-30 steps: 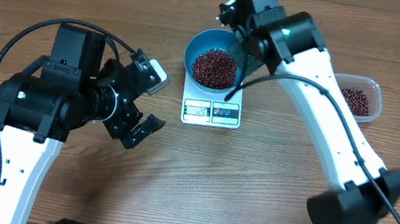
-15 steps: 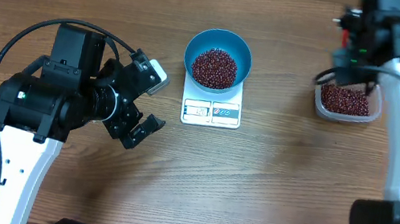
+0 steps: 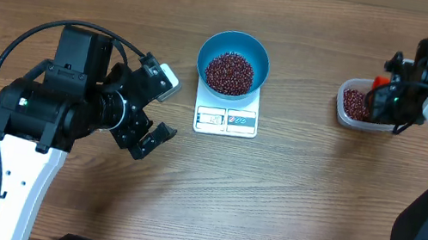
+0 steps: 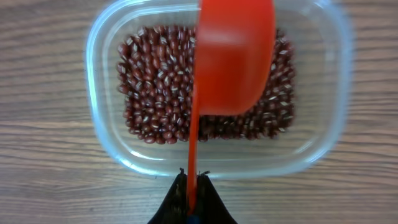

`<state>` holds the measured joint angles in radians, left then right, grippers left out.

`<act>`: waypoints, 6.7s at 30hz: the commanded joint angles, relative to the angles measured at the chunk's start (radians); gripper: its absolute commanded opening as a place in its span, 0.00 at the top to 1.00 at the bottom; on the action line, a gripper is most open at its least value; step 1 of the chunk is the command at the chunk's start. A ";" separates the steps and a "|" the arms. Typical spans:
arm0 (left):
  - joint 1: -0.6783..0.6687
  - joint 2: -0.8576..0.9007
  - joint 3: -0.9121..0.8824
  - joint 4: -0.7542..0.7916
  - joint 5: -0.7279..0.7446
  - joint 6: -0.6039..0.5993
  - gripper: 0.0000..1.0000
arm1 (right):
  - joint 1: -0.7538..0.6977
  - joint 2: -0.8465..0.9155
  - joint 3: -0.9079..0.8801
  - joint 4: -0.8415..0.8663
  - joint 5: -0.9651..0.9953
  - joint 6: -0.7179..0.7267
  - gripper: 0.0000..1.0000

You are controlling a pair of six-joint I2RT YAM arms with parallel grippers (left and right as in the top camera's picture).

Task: Scoop item into bowl and weigh 150g on scale
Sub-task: 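Carry the empty scoop right back to the bean tub, then drag the red scoop through the tub beans to fill it, then lift the filled scoop and carry it left over the blue bowl, then tilt the red scoop to pour beans into the blue bowl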

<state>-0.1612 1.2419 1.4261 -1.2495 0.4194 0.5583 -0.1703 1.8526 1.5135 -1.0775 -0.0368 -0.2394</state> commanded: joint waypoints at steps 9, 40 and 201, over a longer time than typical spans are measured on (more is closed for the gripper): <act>0.004 0.002 0.014 0.000 0.015 0.022 0.00 | -0.010 0.039 -0.043 0.056 0.035 0.000 0.96; 0.004 0.002 0.014 0.000 0.015 0.022 0.00 | -0.012 0.111 -0.041 -0.005 -0.327 -0.026 0.96; 0.004 0.002 0.014 0.000 0.015 0.022 0.00 | 0.591 0.009 0.204 0.140 -0.157 -0.009 0.96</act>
<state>-0.1612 1.2419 1.4261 -1.2495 0.4194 0.5583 0.4149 1.8973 1.6833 -0.9489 -0.2131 -0.1928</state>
